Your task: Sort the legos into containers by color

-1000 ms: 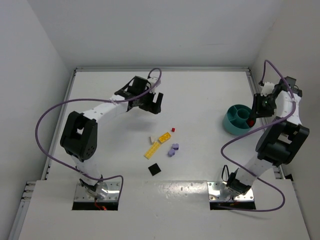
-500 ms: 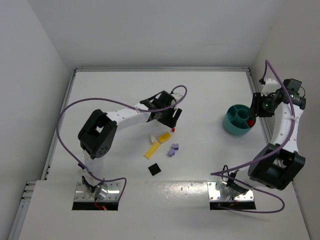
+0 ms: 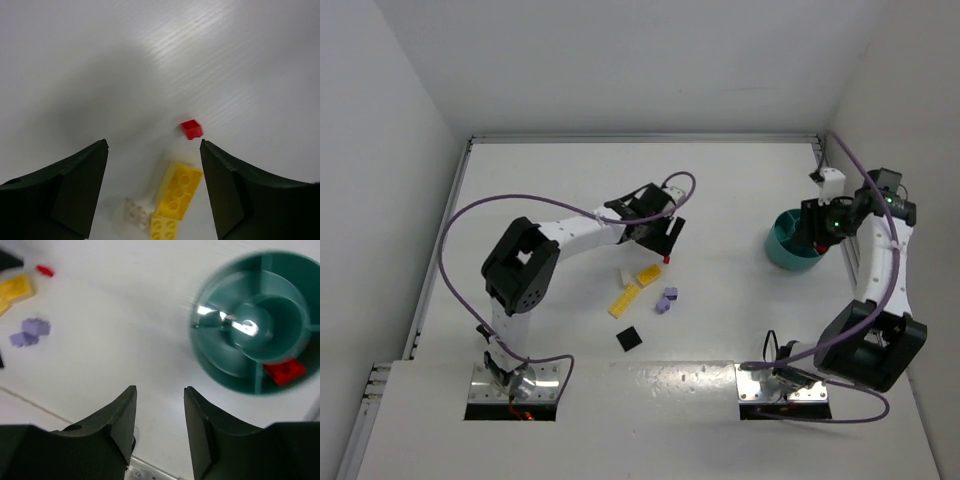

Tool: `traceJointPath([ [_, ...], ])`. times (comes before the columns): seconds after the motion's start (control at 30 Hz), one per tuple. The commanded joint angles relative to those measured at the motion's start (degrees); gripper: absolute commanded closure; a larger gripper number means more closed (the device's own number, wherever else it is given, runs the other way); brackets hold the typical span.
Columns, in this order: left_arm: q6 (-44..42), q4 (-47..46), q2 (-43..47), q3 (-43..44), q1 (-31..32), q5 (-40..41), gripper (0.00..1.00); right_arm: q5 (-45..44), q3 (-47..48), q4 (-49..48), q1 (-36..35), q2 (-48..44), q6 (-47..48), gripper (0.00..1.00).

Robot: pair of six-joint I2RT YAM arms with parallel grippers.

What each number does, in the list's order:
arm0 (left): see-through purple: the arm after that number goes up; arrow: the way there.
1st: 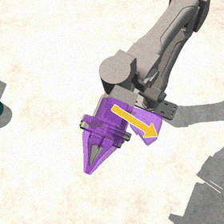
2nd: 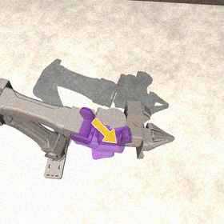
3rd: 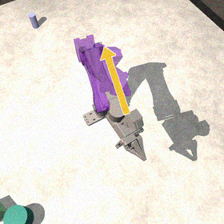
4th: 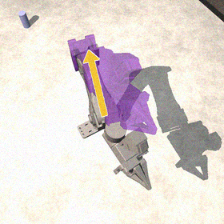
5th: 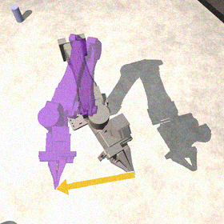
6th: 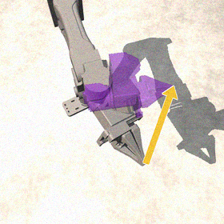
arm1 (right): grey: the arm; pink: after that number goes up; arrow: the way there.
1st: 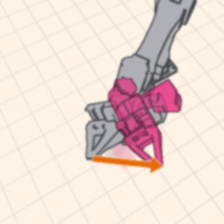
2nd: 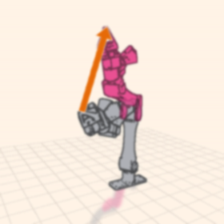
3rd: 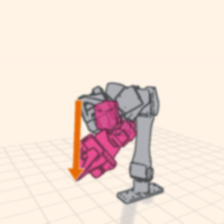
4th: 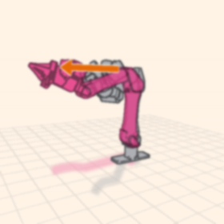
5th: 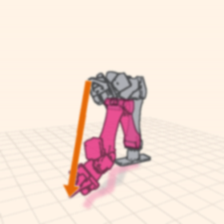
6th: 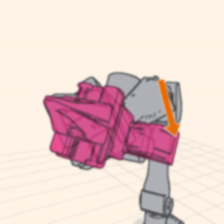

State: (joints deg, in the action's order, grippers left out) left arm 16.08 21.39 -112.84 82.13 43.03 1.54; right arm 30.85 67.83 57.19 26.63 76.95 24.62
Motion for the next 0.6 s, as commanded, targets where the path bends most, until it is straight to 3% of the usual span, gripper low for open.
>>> traceJointPath([
  [0.0, 3.1, -2.4, 10.0, -2.8, -7.9, -0.2, 0.19, 6.2, -2.4, -0.9, -10.8, -2.5, 3.1, 0.56],
  [0.17, 4.2, 1.4, 16.7, -4.1, -18.8, -4.1, 0.00, -0.3, -5.5, -11.7, -28.2, 1.1, -3.7, 0.55],
  [0.33, 2.8, 5.0, 23.1, -6.5, -29.8, -3.1, 0.00, -7.2, -3.1, -18.6, -41.7, 10.3, -4.4, 0.55],
  [0.5, 2.8, 6.2, 27.8, -12.3, -36.3, -3.0, 0.00, -12.0, 1.8, -24.3, -48.9, 22.2, -7.3, 0.55],
  [0.57, 3.7, 5.5, 30.3, -16.0, -38.7, -4.9, 0.00, -12.3, 3.8, -24.8, -51.2, 26.2, -7.8, 0.48],
])
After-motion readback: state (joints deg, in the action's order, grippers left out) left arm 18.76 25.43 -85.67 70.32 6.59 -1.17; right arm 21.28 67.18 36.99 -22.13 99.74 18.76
